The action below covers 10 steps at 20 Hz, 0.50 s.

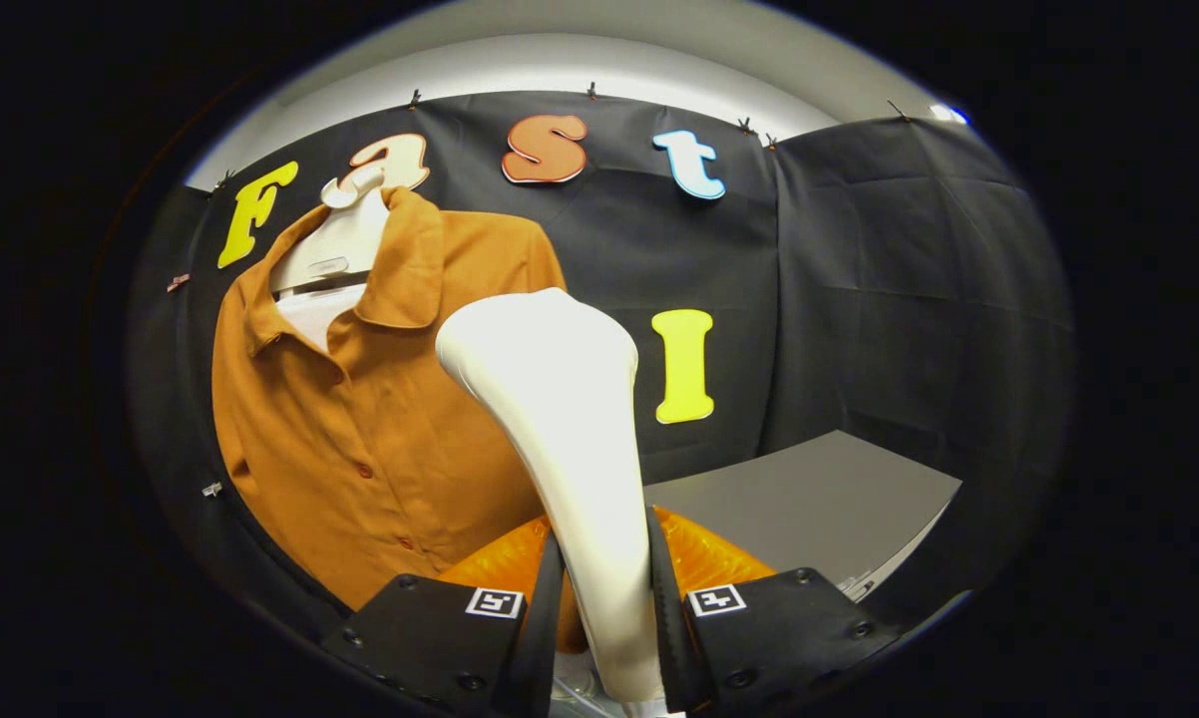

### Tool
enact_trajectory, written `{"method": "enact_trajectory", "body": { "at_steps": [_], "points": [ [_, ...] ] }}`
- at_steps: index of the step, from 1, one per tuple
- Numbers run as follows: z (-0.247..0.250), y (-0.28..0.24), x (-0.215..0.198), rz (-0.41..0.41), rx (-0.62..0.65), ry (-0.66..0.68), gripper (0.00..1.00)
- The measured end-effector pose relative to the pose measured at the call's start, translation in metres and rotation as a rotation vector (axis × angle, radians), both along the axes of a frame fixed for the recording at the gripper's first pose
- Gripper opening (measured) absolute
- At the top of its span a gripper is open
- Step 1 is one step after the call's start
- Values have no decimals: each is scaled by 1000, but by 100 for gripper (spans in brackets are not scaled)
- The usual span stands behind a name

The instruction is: Iron the clothes twice with a garment steamer, once on the left side and once on the right side.

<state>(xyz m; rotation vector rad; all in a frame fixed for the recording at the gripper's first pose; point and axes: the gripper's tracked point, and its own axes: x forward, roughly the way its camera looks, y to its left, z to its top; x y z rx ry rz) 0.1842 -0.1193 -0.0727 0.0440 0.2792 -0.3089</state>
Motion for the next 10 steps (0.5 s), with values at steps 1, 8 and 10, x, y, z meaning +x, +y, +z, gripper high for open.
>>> {"method": "enact_trajectory", "body": {
  "at_steps": [1, 8, 10],
  "points": [
    [-2, 9, 4, 8, -1, 5, 46],
    [-23, 44, 37, 26, -2, 66, 46],
    [-32, 48, 45, 24, -3, 88, 46]
  ]
}}
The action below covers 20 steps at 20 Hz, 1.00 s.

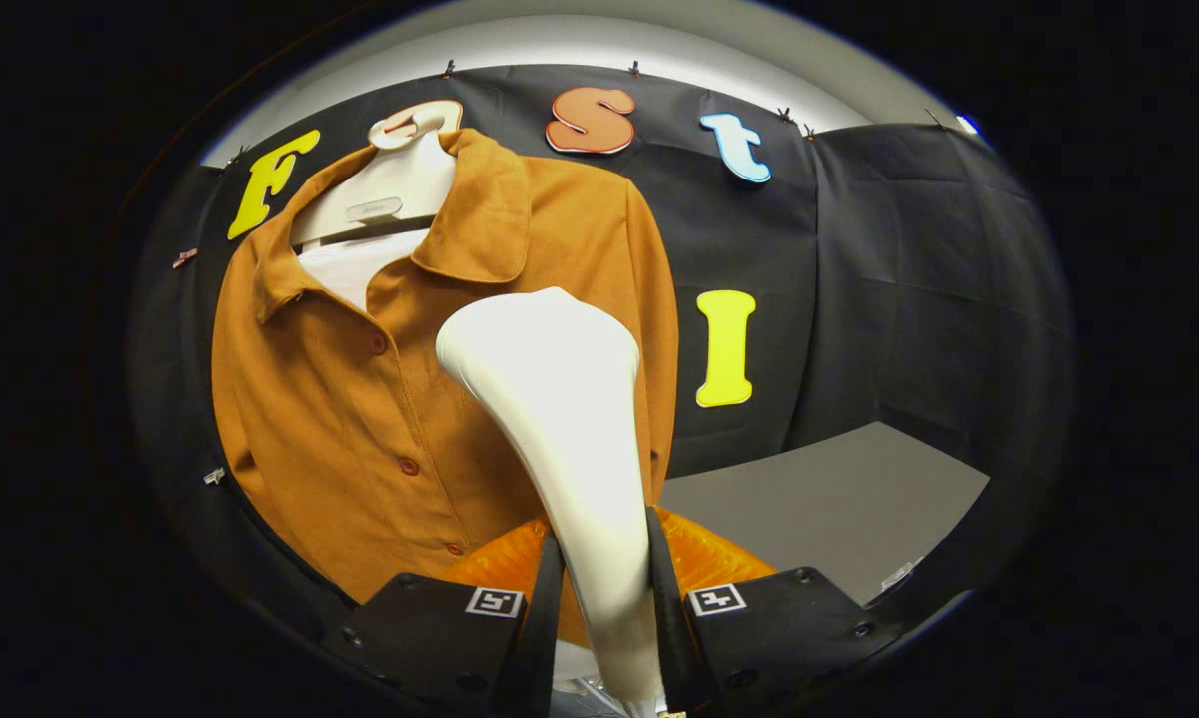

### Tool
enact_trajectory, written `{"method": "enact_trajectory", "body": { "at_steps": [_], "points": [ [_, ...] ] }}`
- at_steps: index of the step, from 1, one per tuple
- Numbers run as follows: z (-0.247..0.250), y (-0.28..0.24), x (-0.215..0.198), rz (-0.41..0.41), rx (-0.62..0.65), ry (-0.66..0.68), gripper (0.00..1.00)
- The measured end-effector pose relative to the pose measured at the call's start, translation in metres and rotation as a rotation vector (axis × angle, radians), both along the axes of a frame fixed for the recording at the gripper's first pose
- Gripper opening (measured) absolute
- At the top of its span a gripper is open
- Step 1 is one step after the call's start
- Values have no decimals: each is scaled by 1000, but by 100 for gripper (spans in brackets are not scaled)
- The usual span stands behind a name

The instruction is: Iron the clothes twice with a garment steamer, once on the left side and once on the right side.

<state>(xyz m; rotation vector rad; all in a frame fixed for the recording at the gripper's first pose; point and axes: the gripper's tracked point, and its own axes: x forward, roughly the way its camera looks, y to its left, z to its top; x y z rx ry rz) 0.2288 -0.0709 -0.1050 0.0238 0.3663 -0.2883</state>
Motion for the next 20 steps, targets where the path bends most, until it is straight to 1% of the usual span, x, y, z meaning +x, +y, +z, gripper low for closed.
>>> {"method": "enact_trajectory", "body": {
  "at_steps": [2, 8, 15, 20],
  "points": [
    [-12, 4, 8, -6, -3, 32, 45],
    [-56, 11, 17, -22, 1, 153, 45],
    [-116, 9, 10, -27, 22, 298, 46],
    [-158, 0, -3, -31, 55, 402, 46]
  ]
}}
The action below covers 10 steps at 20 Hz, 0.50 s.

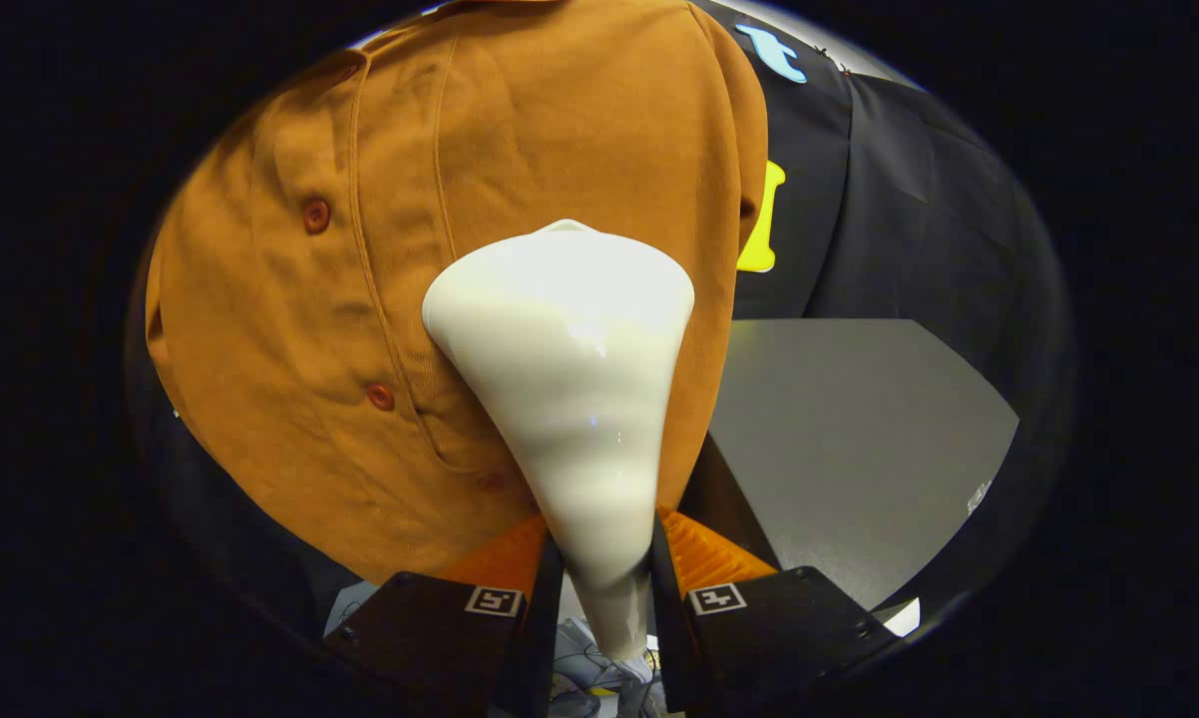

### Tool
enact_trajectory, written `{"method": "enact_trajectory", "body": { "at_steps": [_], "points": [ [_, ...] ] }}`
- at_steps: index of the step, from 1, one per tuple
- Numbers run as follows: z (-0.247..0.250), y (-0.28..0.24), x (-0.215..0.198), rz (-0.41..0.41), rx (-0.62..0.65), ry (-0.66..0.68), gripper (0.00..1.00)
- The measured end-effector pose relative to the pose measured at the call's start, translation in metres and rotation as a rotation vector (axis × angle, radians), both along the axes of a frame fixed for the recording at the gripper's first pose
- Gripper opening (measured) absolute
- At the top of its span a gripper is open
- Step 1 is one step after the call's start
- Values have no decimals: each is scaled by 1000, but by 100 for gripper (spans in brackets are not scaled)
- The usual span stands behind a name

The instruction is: Iron the clothes twice with a garment steamer, once on the left side and once on the right side.

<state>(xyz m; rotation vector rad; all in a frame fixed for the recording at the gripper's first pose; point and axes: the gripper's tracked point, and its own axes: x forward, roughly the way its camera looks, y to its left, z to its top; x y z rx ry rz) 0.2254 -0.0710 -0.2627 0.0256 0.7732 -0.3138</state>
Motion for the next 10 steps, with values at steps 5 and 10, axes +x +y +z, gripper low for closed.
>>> {"method": "enact_trajectory", "body": {
  "at_steps": [5, 10],
  "points": [
    [-32, -8, -7, -13, 26, 83, 46],
    [-44, -14, -15, -23, 45, 117, 46]
  ]
}}
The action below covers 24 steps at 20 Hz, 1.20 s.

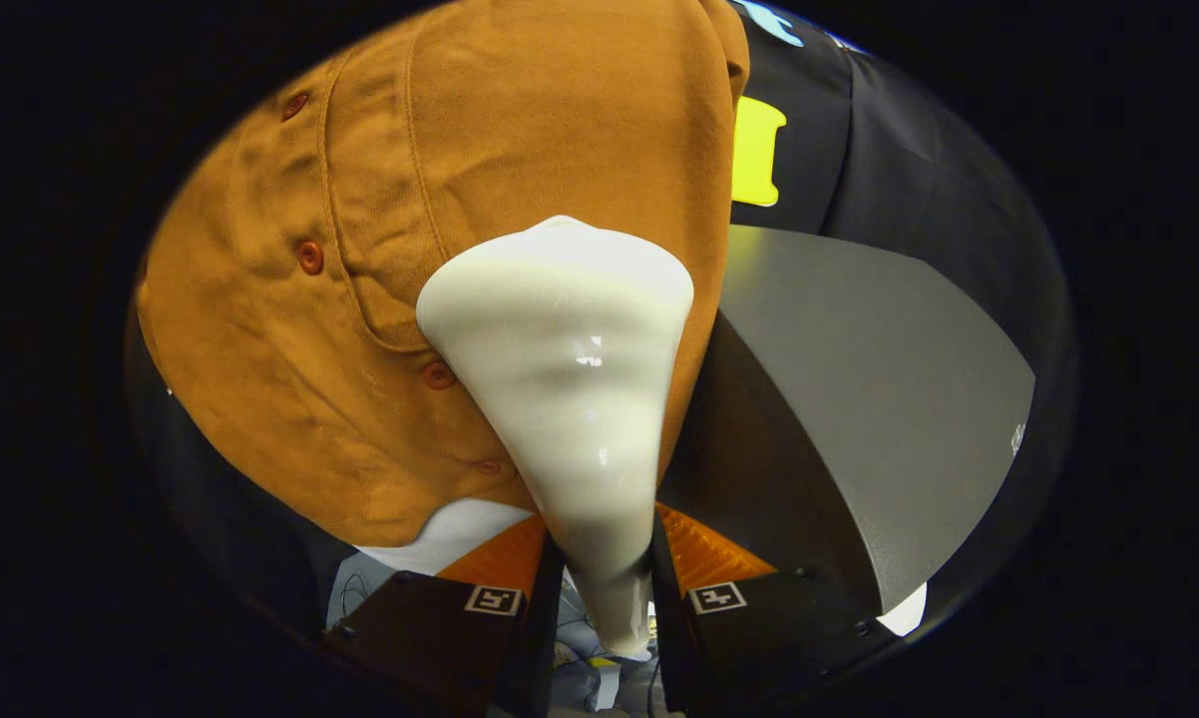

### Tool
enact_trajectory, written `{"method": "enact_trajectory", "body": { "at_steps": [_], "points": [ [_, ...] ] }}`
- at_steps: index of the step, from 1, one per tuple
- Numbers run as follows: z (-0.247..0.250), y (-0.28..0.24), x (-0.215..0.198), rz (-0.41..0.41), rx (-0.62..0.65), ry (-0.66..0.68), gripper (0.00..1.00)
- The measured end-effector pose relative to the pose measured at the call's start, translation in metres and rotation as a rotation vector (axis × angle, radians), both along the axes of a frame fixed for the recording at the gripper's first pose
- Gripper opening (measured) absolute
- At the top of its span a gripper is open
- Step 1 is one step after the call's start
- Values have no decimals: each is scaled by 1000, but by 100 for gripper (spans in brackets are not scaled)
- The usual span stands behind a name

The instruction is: Iron the clothes twice with a garment steamer, once on the left side and once on the right side.

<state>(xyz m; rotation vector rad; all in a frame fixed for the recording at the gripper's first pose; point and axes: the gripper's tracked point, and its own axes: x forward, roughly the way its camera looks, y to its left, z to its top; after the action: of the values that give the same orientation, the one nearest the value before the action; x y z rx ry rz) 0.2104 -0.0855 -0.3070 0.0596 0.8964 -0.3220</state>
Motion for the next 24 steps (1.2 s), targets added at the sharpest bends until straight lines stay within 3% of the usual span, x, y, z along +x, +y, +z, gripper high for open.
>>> {"method": "enact_trajectory", "body": {
  "at_steps": [8, 13, 19, 24],
  "points": [
    [88, 5, 2, -3, -63, -201, 46],
    [161, 52, 13, 67, -78, -377, 46],
    [195, 120, 36, 167, -49, -484, 46],
    [196, 170, 53, 230, -28, -493, 46]
  ]
}}
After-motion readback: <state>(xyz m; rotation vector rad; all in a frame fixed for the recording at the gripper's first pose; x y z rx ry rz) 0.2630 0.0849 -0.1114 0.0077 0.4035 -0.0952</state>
